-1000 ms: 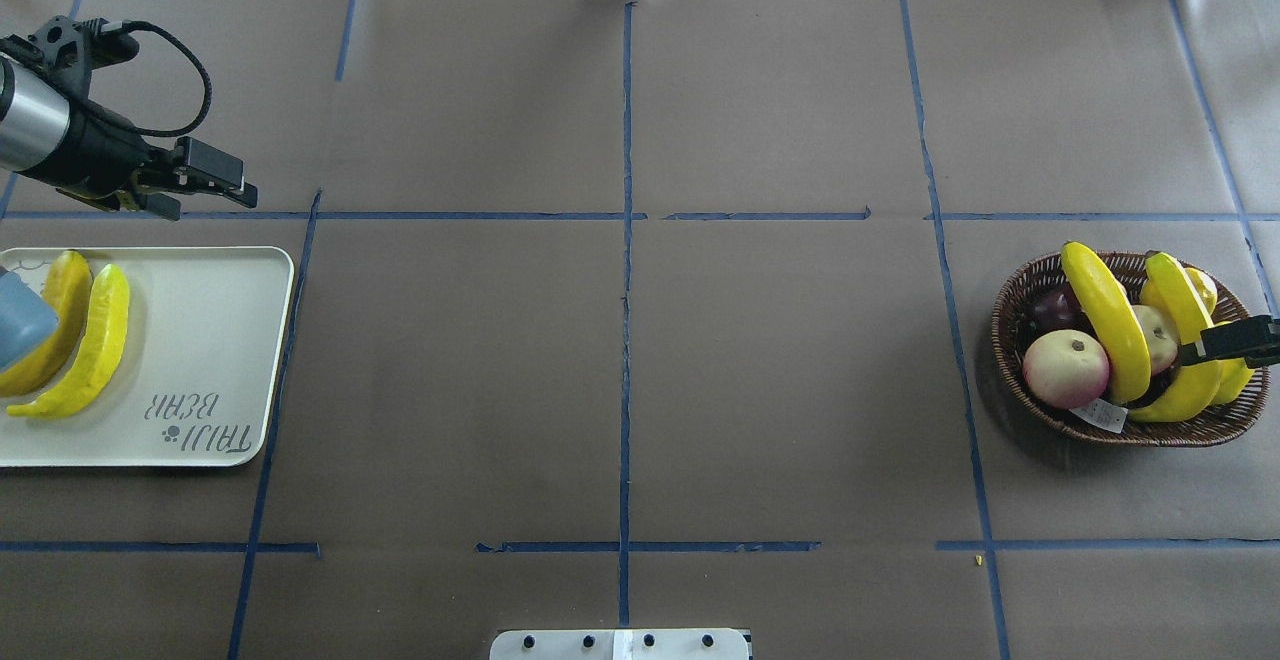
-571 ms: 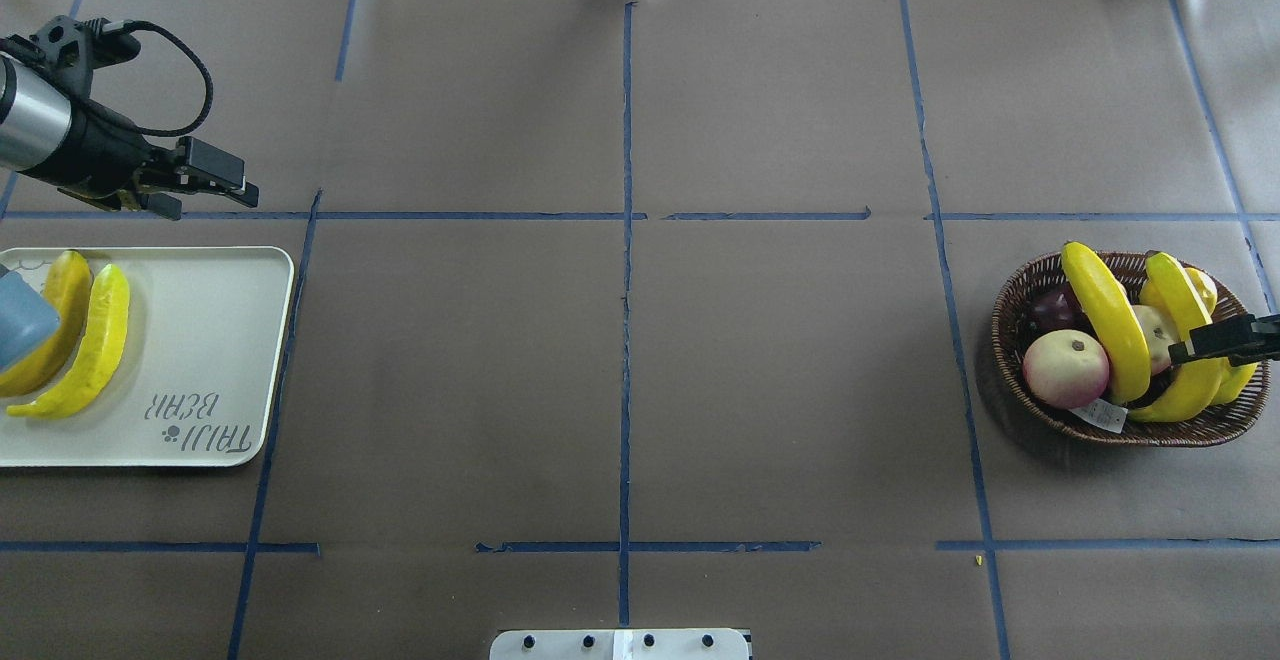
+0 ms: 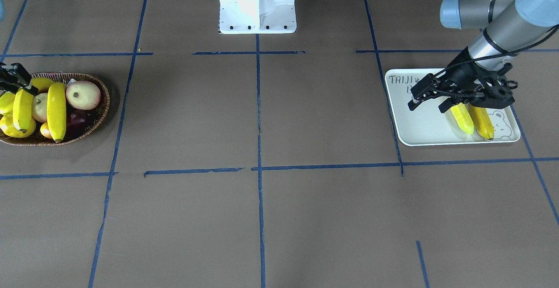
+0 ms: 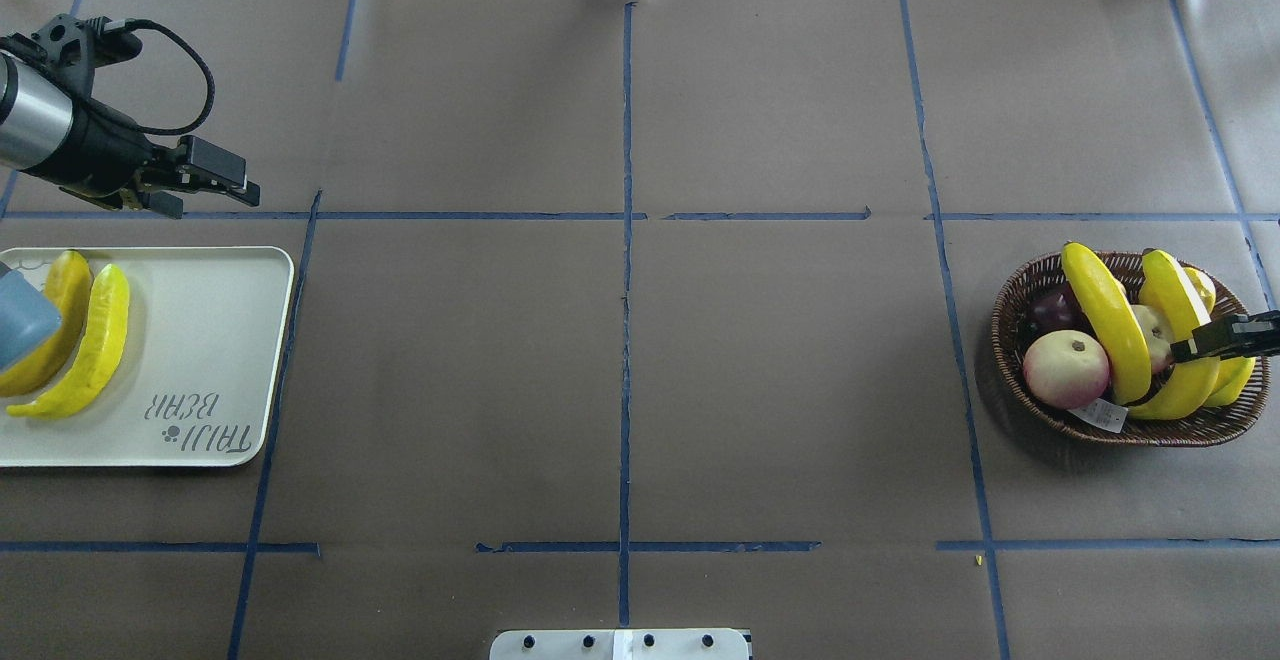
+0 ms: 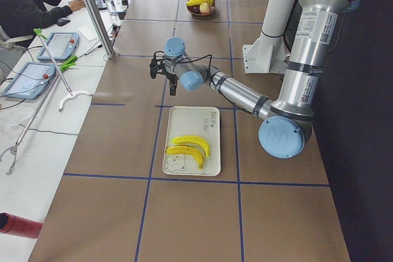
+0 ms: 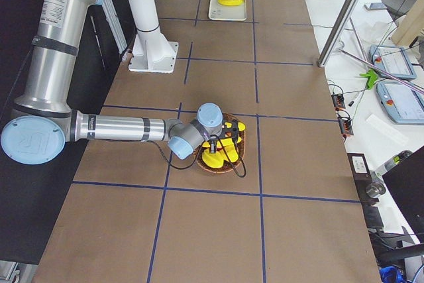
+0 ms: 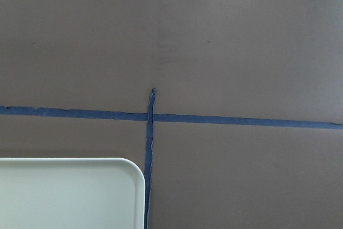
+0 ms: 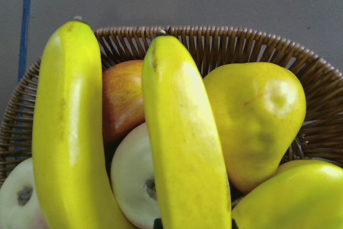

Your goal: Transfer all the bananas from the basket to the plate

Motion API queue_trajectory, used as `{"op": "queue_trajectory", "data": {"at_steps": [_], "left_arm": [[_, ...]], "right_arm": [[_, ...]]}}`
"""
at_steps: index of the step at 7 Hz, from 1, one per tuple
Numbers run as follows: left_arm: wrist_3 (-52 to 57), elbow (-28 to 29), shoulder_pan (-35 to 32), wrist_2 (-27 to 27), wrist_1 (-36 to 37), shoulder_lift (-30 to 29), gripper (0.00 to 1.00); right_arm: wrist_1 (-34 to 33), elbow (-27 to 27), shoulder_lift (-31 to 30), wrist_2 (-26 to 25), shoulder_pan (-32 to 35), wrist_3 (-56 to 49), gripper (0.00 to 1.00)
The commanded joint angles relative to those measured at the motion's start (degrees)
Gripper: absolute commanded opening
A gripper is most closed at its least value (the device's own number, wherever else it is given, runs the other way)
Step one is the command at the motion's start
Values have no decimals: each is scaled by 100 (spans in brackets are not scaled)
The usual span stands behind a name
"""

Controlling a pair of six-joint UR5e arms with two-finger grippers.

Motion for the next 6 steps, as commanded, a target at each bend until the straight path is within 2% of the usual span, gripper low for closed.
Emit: {"op": "queue_trajectory", "data": {"at_steps": [1,2,4,6], "left_arm": [[0,-3,0,0,0,6,99],[0,-3,0,0,0,6,99],[0,-12,0,-9,-9,6,99],[-9,-38,9,-9,-9,6,99]], "right_arm": [[191,111,-22,57,135,12,0],[323,391,-171,162,388,-15,0],[315,927,-443,828,977,-41,0],[298,1245,-436,936,1269,-50,0]]}}
